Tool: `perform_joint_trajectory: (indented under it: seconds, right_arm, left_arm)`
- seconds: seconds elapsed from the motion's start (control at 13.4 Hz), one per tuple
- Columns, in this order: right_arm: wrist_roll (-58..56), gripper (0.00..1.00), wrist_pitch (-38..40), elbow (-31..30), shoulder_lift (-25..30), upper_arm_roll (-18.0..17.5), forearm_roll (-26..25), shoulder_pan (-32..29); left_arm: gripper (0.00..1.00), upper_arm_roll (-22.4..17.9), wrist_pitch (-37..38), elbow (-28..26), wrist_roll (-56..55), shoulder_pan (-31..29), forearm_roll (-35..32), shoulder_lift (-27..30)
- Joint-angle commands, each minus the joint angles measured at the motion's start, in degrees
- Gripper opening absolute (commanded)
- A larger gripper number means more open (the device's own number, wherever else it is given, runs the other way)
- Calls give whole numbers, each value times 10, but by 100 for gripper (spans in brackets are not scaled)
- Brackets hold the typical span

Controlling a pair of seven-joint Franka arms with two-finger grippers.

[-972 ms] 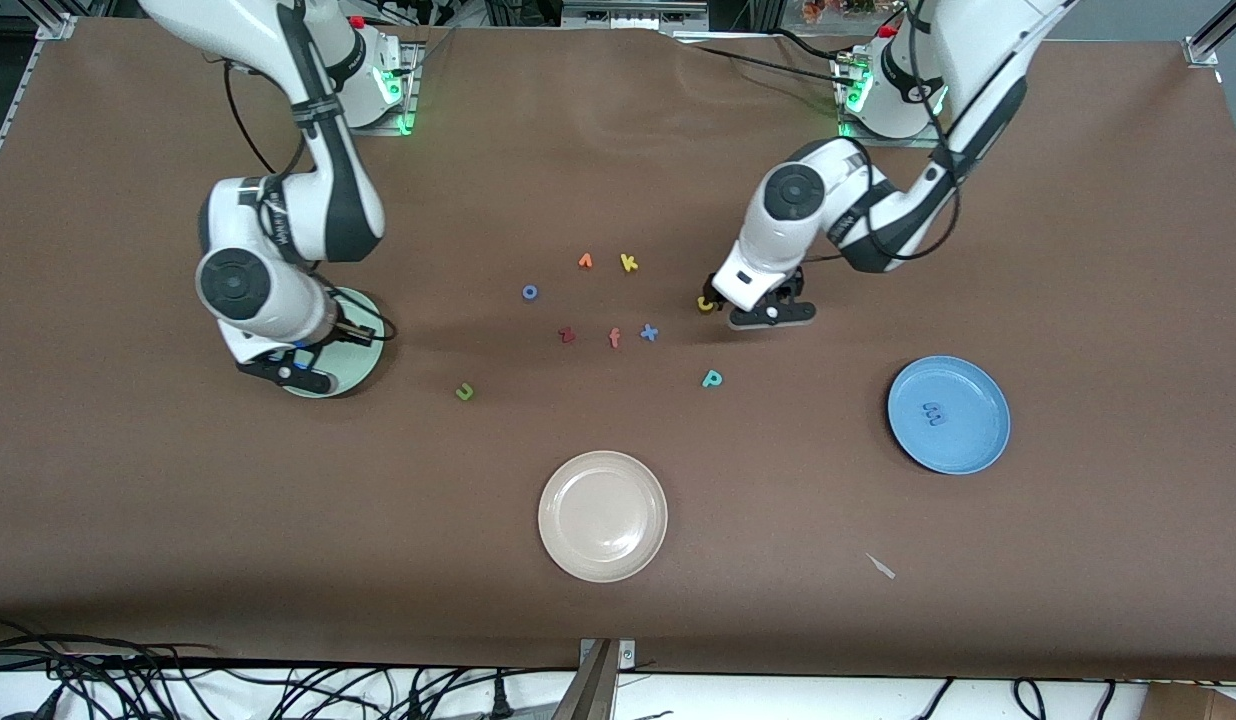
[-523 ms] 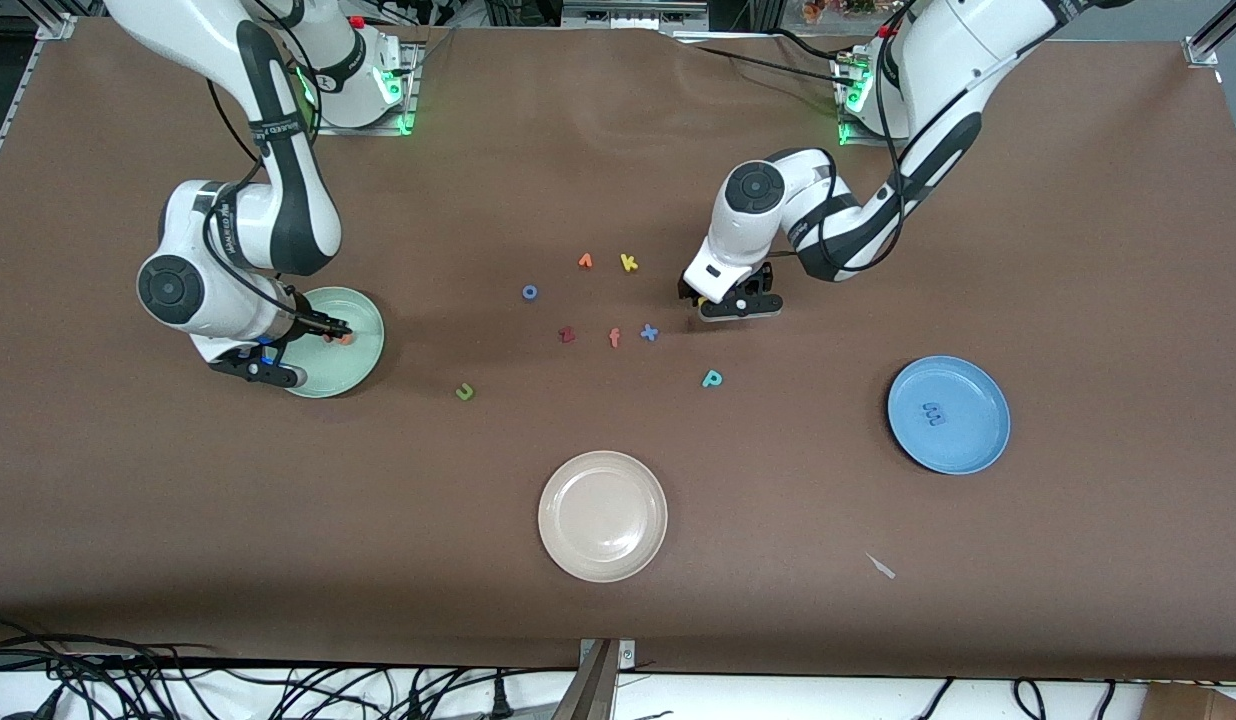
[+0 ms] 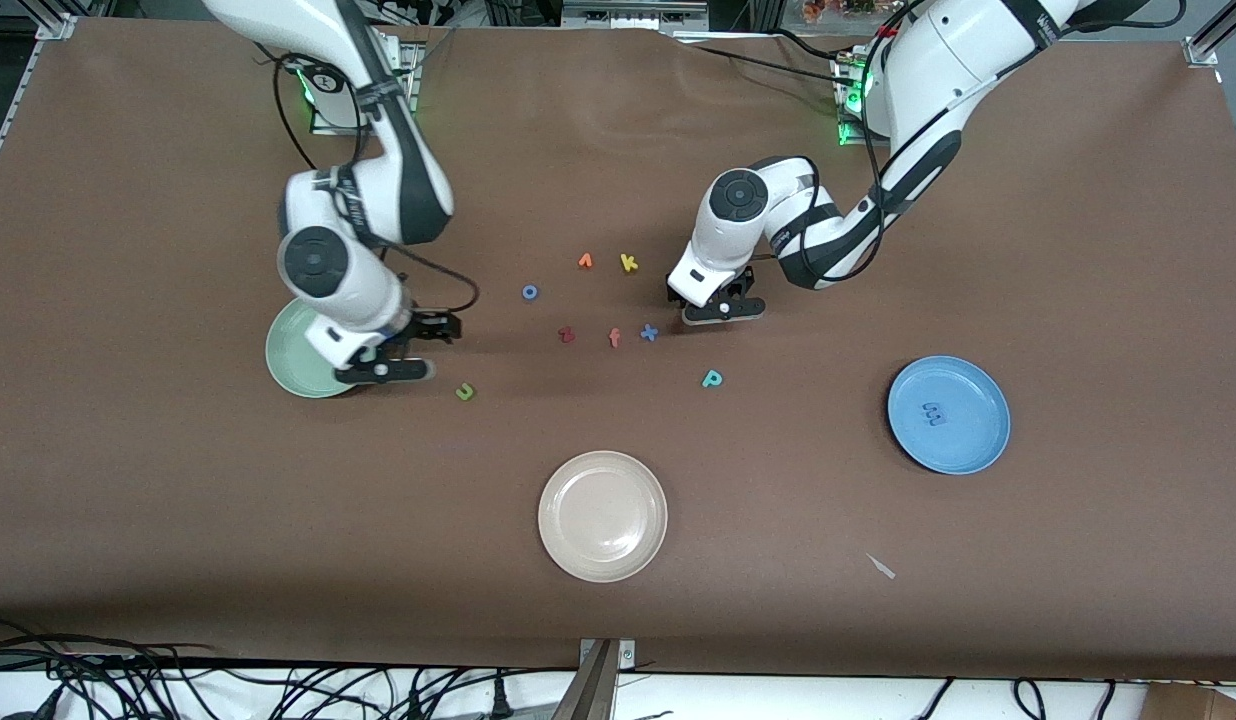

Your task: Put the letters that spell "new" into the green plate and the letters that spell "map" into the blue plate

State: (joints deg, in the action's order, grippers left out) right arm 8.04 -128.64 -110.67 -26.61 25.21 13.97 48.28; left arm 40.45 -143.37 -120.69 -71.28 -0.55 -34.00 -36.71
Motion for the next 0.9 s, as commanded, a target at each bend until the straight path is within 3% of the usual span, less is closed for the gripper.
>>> perform_joint_trajectory:
  seconds: [0.0, 0.45, 0.6, 0.82]
  right_arm:
    - [-47, 78, -22, 27, -54, -2, 0, 12]
    - [-172, 73, -103, 42, -88, -1, 1, 3]
    - [-173, 61, -123, 41, -104, -1, 0, 9]
    - [-193, 61, -155, 40, -116, -1, -2, 9]
  left_arm:
    - [46, -3, 7, 14, -14, 5, -24, -9]
    - [11, -4, 14, 13, -12, 5, -24, -10]
    - [8, -2, 45, 23, 0, -7, -24, -1]
    - [8, 12, 148, 74, 91, -50, 3, 4]
